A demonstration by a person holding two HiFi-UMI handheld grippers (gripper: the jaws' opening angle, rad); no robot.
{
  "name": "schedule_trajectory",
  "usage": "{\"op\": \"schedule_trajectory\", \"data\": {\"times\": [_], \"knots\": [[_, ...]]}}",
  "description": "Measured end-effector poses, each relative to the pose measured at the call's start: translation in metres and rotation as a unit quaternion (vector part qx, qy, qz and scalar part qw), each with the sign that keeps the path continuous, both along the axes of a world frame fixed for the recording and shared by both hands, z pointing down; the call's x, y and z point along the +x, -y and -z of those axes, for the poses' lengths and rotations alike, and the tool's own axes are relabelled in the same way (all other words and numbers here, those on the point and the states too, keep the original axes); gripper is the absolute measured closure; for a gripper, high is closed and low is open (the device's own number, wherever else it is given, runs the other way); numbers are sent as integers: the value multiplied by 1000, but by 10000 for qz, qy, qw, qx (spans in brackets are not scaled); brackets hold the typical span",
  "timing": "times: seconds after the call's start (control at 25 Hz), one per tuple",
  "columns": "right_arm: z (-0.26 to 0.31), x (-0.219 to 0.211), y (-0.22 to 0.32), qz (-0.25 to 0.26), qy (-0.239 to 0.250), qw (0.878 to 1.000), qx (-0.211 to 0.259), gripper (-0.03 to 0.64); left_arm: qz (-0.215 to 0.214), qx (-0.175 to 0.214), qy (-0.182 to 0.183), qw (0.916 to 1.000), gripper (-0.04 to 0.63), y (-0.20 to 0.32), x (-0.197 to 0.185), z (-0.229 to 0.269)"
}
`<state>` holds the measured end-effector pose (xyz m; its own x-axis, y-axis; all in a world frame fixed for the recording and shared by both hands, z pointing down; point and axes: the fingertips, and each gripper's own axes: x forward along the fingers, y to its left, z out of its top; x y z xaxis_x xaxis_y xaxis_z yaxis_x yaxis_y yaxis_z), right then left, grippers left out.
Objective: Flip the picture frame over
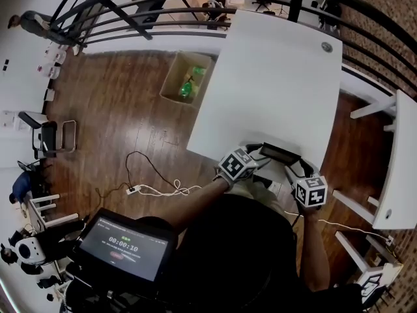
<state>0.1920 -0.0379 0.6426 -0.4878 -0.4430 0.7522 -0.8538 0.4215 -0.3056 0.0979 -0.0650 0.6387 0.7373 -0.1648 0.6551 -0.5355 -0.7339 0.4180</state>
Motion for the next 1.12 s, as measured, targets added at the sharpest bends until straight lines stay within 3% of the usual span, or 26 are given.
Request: {"op": "schedule_trajectory", "data": {"times": [0.68, 1.12], "knots": [[-22, 12, 32, -170, -24, 9995, -246, 368, -152, -250, 119, 9995, 356, 34, 13, -20], [-50, 11, 62, -334, 1, 9974, -644, 368, -203, -641, 286, 9973, 357, 68, 14, -47]]}}
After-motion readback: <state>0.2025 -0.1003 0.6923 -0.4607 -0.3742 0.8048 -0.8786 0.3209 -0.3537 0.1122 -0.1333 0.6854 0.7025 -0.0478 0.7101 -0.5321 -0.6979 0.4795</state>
